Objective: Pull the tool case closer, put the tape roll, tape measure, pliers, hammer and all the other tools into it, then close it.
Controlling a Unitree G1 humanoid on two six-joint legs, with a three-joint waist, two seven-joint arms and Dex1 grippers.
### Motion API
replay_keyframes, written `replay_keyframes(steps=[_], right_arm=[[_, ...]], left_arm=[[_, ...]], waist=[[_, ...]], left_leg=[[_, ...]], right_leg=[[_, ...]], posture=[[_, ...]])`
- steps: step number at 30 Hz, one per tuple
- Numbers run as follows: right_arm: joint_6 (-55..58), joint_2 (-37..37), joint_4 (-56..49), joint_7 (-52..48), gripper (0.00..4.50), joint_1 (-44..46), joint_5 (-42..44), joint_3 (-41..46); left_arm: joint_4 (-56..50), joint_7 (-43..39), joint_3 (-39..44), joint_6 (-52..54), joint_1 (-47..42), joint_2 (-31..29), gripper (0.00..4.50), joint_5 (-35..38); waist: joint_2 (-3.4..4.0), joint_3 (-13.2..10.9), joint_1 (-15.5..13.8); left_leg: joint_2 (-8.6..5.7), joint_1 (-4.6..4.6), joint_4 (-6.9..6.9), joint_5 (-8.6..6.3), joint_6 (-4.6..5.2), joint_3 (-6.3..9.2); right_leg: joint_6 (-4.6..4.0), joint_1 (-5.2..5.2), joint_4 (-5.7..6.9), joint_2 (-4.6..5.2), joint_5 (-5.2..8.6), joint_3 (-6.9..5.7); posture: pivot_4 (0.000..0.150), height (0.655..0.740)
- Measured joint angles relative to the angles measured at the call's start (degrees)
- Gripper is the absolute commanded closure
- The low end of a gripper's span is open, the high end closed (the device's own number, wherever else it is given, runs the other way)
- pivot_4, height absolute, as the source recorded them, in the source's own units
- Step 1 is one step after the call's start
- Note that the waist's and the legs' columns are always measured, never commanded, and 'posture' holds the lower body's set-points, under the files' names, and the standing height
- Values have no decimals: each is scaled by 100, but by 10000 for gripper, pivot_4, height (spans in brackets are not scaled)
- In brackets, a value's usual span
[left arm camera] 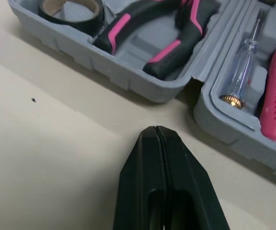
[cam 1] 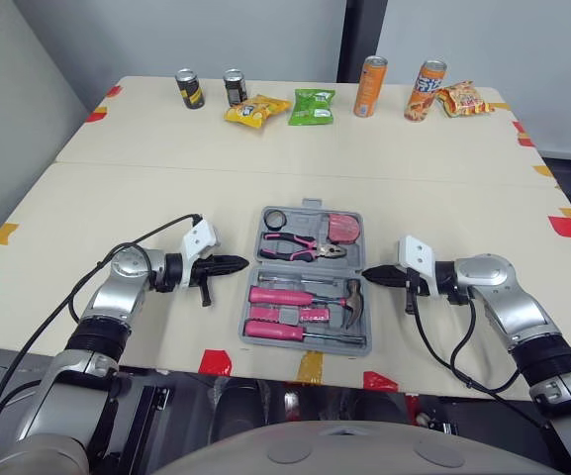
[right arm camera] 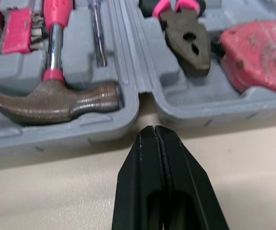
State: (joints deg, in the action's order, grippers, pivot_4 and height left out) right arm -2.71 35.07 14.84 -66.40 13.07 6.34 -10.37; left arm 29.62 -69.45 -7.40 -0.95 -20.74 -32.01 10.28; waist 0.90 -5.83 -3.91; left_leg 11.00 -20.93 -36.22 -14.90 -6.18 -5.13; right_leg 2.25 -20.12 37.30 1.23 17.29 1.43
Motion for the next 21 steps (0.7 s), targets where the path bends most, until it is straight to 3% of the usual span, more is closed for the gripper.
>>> replay_keyframes(steps=[21], right_arm=[[76, -58, -75, 26, 44402, 22, -21, -136]], left_arm=[[-28, -207, -228, -12, -150, 216, 45000, -159]], waist=[[0, 0, -39]], left_leg=[[-1, 0, 3, 0, 0, 0]], right_leg=[[0, 1, -4, 2, 0, -1]], posture=[[1500, 7400]])
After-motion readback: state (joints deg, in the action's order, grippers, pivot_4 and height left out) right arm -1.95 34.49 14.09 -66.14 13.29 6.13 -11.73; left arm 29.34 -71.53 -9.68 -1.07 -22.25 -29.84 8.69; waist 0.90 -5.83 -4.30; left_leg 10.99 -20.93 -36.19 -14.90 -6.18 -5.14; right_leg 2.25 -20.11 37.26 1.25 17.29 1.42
